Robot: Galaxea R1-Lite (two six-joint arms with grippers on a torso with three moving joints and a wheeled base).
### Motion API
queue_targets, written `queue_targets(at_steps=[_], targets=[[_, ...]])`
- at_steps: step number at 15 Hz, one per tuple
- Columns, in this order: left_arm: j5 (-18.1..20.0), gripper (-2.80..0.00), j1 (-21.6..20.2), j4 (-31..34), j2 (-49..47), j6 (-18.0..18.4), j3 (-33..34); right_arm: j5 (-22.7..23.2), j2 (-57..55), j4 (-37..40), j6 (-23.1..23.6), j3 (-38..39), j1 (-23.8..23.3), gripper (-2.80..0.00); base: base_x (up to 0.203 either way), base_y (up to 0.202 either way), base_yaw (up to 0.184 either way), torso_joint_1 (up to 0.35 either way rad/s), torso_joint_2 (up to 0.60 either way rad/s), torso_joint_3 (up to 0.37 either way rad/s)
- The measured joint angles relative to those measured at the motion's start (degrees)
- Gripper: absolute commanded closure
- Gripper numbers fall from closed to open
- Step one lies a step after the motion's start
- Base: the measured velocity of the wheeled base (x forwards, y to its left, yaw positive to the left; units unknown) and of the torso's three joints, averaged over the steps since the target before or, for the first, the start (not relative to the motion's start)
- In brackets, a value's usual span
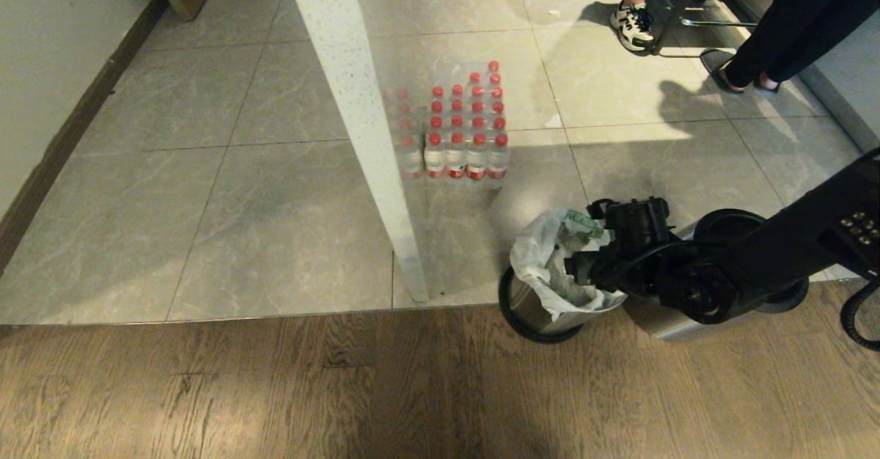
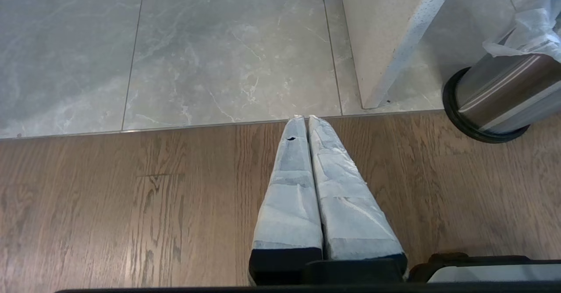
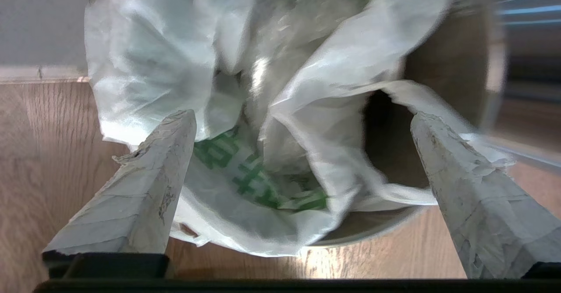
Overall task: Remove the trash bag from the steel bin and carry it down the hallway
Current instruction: Pick up the trash bag
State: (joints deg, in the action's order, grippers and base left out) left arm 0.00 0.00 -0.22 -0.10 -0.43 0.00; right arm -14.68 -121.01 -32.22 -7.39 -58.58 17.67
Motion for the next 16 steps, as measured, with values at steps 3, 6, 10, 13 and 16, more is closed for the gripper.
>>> queue_targets(at_steps=[3, 6, 10, 13, 16], targets=[[0.0, 0.0, 0.0, -0.02, 0.0, -0.01, 0.0, -0.5, 2.74, 0.02, 0.13, 2.51, -1.37, -2.8, 0.0, 0.0, 0.0, 0.0, 0.0, 0.0], [0.0, 0.0, 0.0, -0.02, 0.0, 0.0, 0.0, -0.61, 5.22, 0.1, -0.34, 4.69, -2.89, -2.8, 0.0, 0.0, 0.0, 0.0, 0.0, 0.0], [0.0, 0.0, 0.0, -0.01, 0.0, 0.01, 0.0, -0.38, 5.64, 0.06, -5.77, 7.73, -4.31, -2.8, 0.0, 0.0, 0.0, 0.0, 0.0, 0.0], [0.0, 0.0, 0.0, -0.04, 0.0, -0.01, 0.0, -0.03, 3.87, 0.04, -9.55, 7.48, -4.47, -2.8, 0.0, 0.0, 0.0, 0.0, 0.0, 0.0], [0.0, 0.0, 0.0, -0.02, 0.0, -0.01, 0.0, 0.32, 1.63, -0.5, -12.12, 6.42, -4.47, -2.8, 0.0, 0.0, 0.0, 0.0, 0.0, 0.0]])
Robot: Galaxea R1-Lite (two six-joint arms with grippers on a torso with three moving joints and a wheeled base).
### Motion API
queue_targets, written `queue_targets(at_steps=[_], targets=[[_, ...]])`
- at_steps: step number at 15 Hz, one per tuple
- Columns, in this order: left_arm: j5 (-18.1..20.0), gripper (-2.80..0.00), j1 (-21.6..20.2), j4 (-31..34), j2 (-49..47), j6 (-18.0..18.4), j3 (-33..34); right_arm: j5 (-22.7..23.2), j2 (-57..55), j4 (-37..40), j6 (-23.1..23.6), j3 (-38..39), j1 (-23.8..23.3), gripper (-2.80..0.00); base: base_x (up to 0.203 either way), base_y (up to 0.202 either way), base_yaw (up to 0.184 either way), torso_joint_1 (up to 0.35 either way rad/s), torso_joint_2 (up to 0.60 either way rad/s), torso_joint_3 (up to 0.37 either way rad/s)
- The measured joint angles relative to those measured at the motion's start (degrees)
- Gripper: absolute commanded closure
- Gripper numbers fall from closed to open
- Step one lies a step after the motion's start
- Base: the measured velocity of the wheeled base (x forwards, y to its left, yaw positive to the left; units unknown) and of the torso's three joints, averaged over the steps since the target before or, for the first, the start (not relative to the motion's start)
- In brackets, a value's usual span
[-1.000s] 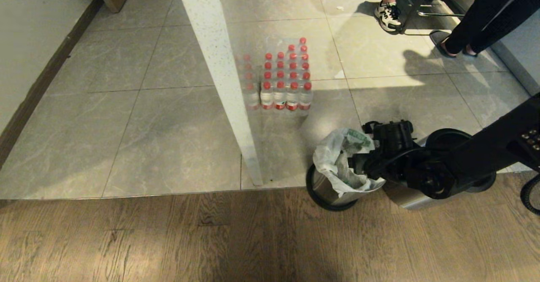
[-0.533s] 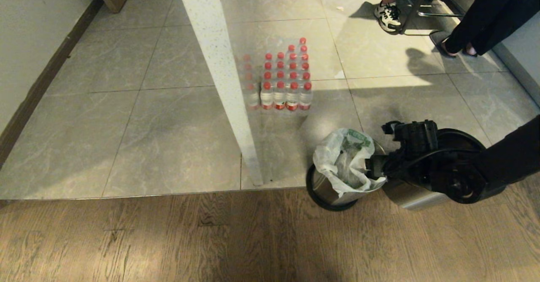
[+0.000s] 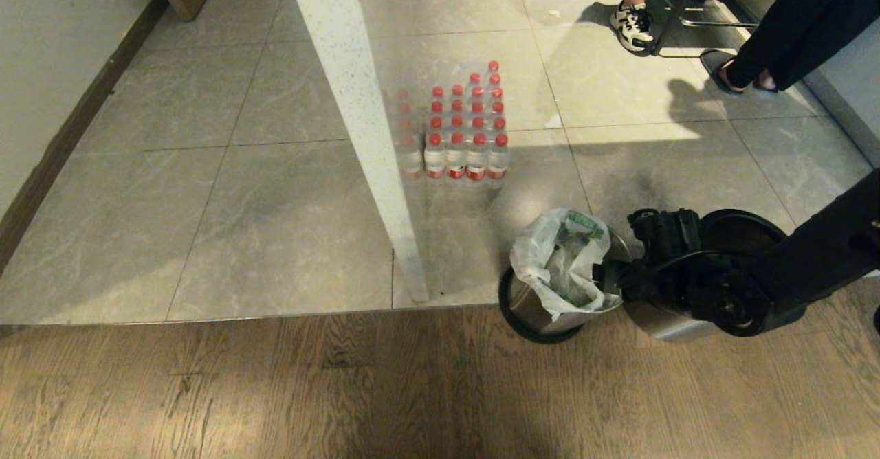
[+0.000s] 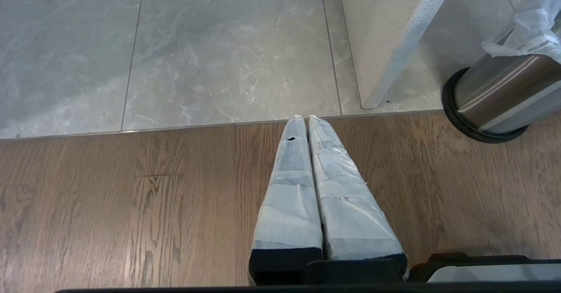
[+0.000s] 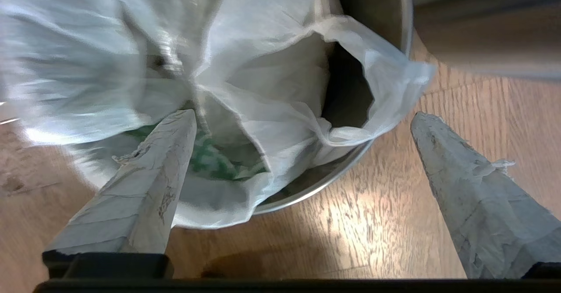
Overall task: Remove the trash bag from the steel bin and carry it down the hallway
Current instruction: Pick up the trash bag
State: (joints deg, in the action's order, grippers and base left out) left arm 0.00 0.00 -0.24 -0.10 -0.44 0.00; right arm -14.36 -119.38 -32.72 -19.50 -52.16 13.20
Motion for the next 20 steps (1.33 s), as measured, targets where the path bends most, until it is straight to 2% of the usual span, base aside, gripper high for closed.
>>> queue_targets(at_steps=[7, 20], targets=[[0.0, 0.0, 0.0, -0.02, 0.0, 0.0, 0.0, 0.59, -3.48, 0.34, -0.83, -3.07, -0.22, -2.8, 0.0, 0.0, 0.0, 0.0, 0.0, 0.0], [0.0, 0.0, 0.0, -0.02, 0.0, 0.02, 0.0, 0.8, -3.32, 0.65, -1.02, -5.98, 0.03, -2.8, 0.0, 0.0, 0.0, 0.0, 0.0, 0.0]])
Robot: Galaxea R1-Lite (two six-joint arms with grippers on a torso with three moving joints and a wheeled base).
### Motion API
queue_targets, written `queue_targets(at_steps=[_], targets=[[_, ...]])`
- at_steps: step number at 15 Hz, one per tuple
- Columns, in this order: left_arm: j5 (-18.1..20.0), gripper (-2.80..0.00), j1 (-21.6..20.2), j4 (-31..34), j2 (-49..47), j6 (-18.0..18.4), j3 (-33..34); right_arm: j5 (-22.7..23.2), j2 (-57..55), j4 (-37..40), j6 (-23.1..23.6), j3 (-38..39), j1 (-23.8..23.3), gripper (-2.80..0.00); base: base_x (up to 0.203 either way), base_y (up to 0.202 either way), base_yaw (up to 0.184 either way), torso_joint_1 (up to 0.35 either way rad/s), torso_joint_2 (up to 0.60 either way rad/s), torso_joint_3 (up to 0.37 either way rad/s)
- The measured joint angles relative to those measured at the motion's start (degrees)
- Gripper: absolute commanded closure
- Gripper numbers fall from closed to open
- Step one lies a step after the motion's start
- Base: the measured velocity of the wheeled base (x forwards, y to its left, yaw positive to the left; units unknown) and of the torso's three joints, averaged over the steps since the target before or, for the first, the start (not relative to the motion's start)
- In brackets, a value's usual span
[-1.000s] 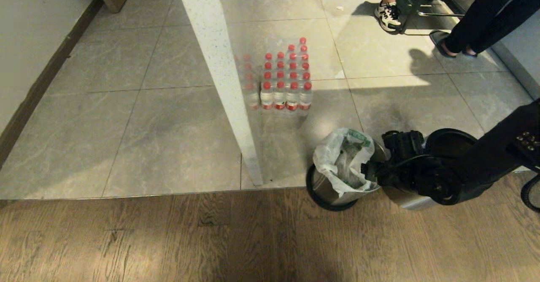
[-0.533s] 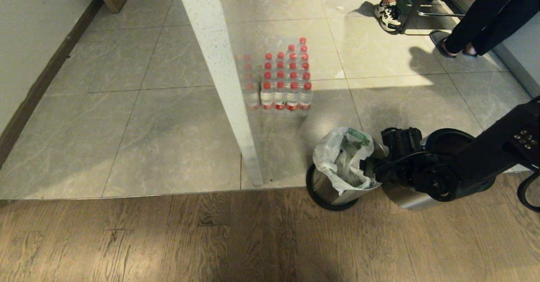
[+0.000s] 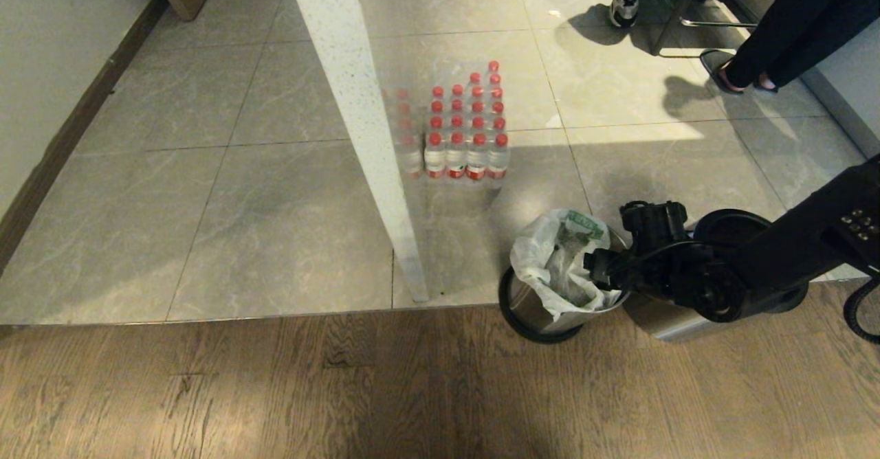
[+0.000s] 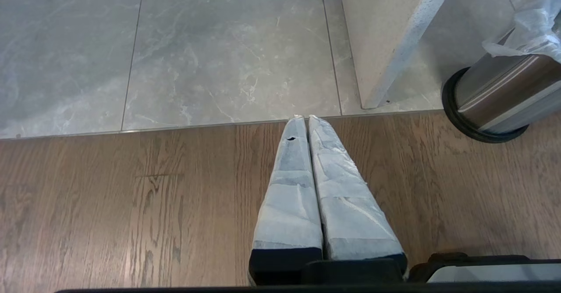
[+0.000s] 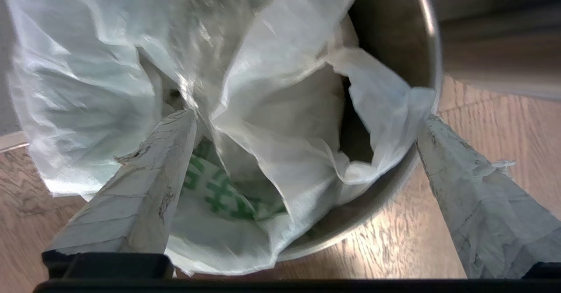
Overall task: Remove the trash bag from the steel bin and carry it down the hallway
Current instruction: Pick up the trash bag
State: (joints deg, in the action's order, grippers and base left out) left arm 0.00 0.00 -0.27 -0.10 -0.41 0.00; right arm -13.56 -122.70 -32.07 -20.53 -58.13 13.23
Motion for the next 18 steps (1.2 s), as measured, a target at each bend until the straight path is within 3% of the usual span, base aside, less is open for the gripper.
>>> queue_targets(at_steps=[14, 18], targets=[[0.02, 0.0, 0.0, 0.02, 0.0, 0.0, 0.0, 0.42, -8.8, 0.03, -1.18, -7.66, 2.25, -2.8, 0.0, 0.0, 0.0, 0.0, 0.0, 0.0], [0.0, 0.0, 0.0, 0.02, 0.0, 0.0, 0.0, 4.49, -9.19, 0.24, -2.32, -8.89, 2.38, -2.8, 0.0, 0.0, 0.0, 0.0, 0.0, 0.0]])
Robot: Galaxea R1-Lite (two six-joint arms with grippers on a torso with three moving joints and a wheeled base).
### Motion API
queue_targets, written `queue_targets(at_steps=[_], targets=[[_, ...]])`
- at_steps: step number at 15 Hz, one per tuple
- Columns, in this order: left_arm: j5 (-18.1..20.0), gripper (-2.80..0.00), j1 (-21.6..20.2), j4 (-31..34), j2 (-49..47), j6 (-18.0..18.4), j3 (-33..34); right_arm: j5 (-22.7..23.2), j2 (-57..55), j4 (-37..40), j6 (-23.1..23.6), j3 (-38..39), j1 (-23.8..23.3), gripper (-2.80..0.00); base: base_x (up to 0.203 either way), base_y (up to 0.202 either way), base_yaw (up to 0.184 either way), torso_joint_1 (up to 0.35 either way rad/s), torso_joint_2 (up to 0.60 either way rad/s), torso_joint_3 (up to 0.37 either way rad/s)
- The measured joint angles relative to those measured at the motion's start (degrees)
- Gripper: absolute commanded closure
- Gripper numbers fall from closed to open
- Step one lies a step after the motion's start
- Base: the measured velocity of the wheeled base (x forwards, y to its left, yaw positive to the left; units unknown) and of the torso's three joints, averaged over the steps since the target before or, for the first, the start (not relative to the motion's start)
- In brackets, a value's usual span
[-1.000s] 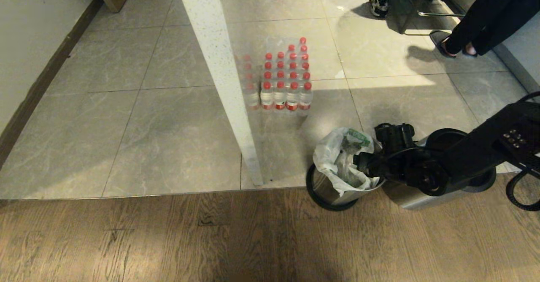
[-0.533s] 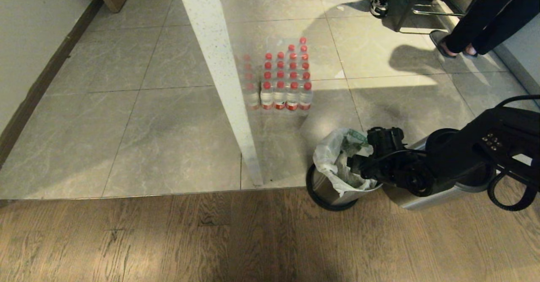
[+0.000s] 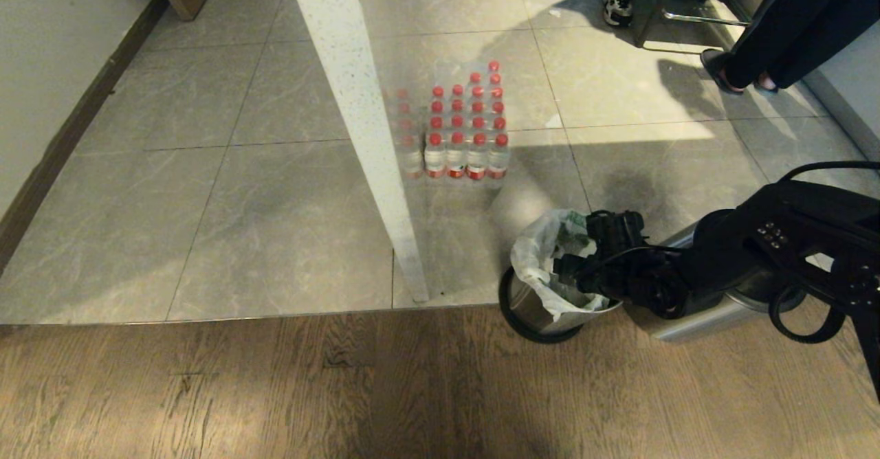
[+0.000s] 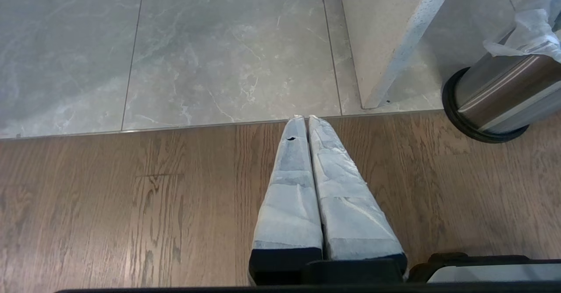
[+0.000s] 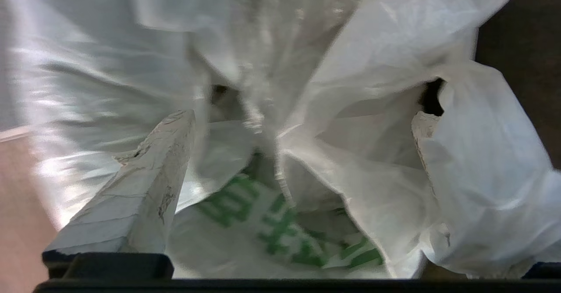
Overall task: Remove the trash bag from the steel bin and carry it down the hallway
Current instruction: Pick up the trash bag
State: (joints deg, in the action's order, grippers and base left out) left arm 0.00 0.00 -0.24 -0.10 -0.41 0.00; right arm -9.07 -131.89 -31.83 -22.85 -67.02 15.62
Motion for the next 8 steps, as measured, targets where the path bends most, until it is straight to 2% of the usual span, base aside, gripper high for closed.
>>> queue_targets(at_steps=[8], targets=[[0.0, 0.0, 0.0, 0.0, 0.0, 0.01, 0.0, 1.41, -2.09, 0.06, -0.33, -2.52, 0.65, -2.8, 0.0, 0.0, 0.0, 0.0, 0.0, 0.0]])
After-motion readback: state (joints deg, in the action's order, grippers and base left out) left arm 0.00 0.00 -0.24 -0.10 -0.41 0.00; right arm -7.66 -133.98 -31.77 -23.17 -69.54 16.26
